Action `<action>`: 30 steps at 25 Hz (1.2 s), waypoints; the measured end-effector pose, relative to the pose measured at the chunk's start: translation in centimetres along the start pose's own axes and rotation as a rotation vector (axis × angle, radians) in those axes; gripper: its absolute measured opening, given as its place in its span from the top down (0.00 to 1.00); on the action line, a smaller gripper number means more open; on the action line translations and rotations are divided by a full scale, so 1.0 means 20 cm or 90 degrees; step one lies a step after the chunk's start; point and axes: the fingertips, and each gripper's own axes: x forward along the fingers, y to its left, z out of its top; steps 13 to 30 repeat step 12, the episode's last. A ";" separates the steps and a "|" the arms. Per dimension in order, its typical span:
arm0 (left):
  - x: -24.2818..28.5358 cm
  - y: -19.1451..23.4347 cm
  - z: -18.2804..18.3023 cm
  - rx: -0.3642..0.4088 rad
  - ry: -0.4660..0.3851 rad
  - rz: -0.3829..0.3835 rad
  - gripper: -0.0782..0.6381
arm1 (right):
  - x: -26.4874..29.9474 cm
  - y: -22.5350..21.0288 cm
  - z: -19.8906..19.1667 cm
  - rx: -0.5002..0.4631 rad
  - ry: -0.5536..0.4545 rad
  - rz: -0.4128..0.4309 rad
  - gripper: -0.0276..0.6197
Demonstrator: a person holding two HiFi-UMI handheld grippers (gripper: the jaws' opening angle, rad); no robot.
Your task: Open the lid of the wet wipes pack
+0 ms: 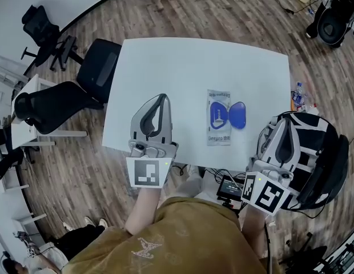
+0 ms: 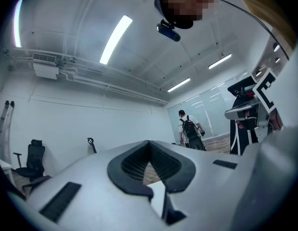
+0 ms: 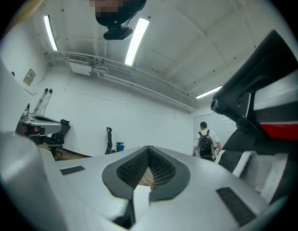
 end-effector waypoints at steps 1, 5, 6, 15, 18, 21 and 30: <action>0.00 0.01 -0.01 -0.001 0.004 0.004 0.88 | 0.00 0.00 0.00 -0.003 0.002 -0.004 0.95; 0.01 0.01 -0.04 0.008 0.017 0.009 0.88 | 0.01 0.00 -0.01 -0.005 0.006 -0.003 0.95; 0.01 0.02 -0.04 0.008 0.019 0.011 0.88 | 0.01 0.00 -0.02 -0.005 0.008 -0.003 0.95; 0.02 0.02 -0.07 -0.006 0.035 0.017 0.88 | 0.01 -0.01 -0.05 -0.007 0.018 -0.003 0.95; 0.02 0.02 -0.07 -0.006 0.035 0.017 0.88 | 0.01 -0.01 -0.05 -0.007 0.018 -0.003 0.95; 0.02 0.02 -0.07 -0.006 0.035 0.017 0.88 | 0.01 -0.01 -0.05 -0.007 0.018 -0.003 0.95; 0.02 0.02 -0.07 -0.006 0.035 0.017 0.88 | 0.01 -0.01 -0.05 -0.007 0.018 -0.003 0.95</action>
